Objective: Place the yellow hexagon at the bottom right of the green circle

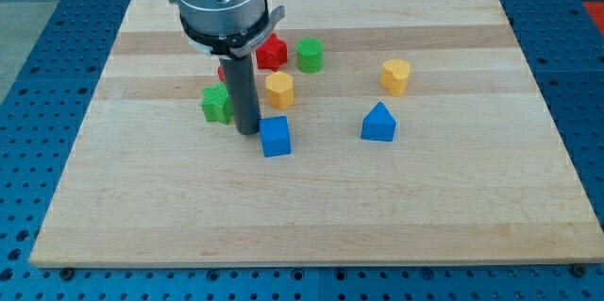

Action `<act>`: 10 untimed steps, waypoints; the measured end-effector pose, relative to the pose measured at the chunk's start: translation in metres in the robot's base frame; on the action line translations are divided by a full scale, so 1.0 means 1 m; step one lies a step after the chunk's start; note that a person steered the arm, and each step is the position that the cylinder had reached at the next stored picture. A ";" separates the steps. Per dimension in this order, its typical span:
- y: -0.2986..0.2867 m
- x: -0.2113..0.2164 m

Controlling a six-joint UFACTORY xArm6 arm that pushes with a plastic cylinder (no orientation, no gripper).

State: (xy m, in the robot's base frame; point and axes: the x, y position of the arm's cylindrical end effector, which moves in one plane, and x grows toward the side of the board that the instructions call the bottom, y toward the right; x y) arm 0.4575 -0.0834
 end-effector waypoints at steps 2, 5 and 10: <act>0.000 -0.023; -0.003 -0.048; 0.068 -0.048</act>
State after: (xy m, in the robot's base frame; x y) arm 0.4090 -0.0151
